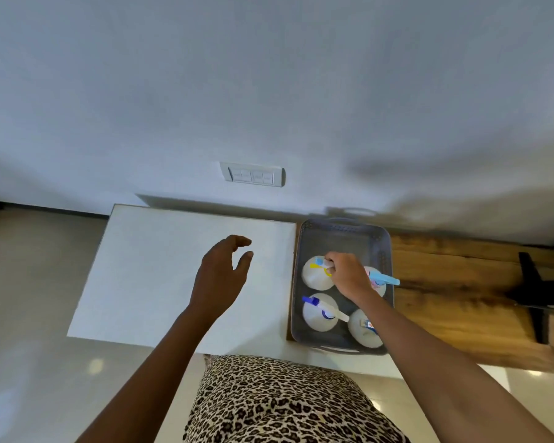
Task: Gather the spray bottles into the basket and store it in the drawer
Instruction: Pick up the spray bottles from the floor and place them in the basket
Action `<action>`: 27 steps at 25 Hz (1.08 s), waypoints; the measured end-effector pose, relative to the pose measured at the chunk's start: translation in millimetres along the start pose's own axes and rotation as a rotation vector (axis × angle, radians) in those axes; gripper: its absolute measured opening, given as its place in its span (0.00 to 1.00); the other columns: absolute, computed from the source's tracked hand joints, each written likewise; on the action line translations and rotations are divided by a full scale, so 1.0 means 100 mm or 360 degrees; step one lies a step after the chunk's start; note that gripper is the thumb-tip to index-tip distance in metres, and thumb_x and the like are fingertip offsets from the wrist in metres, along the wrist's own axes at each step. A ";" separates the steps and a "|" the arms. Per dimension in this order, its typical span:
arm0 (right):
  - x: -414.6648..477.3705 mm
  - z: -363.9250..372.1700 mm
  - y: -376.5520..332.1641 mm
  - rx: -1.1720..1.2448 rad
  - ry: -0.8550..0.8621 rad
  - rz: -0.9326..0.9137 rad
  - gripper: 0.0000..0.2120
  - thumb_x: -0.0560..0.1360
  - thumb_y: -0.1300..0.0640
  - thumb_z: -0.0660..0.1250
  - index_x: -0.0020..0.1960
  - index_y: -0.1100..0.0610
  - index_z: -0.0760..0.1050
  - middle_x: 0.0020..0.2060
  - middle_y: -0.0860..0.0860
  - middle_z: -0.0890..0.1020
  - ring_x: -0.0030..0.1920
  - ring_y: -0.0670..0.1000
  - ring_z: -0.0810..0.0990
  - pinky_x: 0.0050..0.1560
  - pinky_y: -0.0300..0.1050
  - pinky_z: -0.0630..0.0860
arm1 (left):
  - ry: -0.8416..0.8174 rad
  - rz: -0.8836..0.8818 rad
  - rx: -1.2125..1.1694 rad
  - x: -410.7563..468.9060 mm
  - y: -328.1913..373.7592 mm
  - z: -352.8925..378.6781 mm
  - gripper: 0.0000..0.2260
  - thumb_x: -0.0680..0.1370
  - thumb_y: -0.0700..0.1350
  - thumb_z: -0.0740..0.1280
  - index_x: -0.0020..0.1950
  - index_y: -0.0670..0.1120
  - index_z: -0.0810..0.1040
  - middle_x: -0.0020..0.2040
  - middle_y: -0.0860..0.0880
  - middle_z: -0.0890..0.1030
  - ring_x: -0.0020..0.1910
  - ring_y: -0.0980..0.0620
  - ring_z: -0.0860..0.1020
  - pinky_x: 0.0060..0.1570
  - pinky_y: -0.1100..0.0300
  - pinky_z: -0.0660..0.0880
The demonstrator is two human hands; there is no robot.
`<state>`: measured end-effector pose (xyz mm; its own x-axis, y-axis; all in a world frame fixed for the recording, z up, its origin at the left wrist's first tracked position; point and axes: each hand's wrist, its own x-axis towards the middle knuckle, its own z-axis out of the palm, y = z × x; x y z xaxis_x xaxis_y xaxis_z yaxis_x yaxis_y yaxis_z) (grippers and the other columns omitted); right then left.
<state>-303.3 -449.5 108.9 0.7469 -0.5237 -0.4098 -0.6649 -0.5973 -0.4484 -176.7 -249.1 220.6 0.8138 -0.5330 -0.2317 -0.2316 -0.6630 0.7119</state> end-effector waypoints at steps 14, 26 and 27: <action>0.13 0.06 0.00 -0.0280 -0.0163 -0.0186 0.20 0.77 0.65 0.61 0.68 0.59 0.67 0.56 0.59 0.79 0.54 0.57 0.79 0.53 0.47 0.75 | -0.0023 -0.0044 0.0021 -0.06 0.08 0.17 0.12 0.76 0.43 0.64 0.60 0.45 0.73 0.59 0.48 0.79 0.59 0.51 0.75 0.57 0.52 0.74; -0.13 -0.15 -0.30 -0.0130 0.0060 -0.0297 0.24 0.78 0.53 0.60 0.72 0.58 0.60 0.65 0.60 0.73 0.64 0.59 0.73 0.60 0.51 0.73 | 0.0102 -0.0015 -0.0041 -0.36 0.12 0.17 0.13 0.76 0.43 0.64 0.61 0.45 0.71 0.59 0.48 0.78 0.59 0.51 0.75 0.58 0.52 0.75; -0.17 -0.16 -0.38 -0.0090 0.0086 -0.0325 0.23 0.79 0.53 0.60 0.71 0.58 0.61 0.66 0.60 0.73 0.64 0.59 0.73 0.60 0.51 0.72 | 0.0130 -0.0024 -0.0052 -0.42 0.09 0.14 0.13 0.77 0.43 0.64 0.61 0.45 0.71 0.59 0.48 0.78 0.59 0.51 0.75 0.58 0.51 0.75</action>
<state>-291.0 -427.2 145.4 0.8663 -0.4194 -0.2713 -0.4995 -0.7267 -0.4716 -219.9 -239.8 227.2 0.8581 -0.4776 -0.1887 -0.2024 -0.6523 0.7304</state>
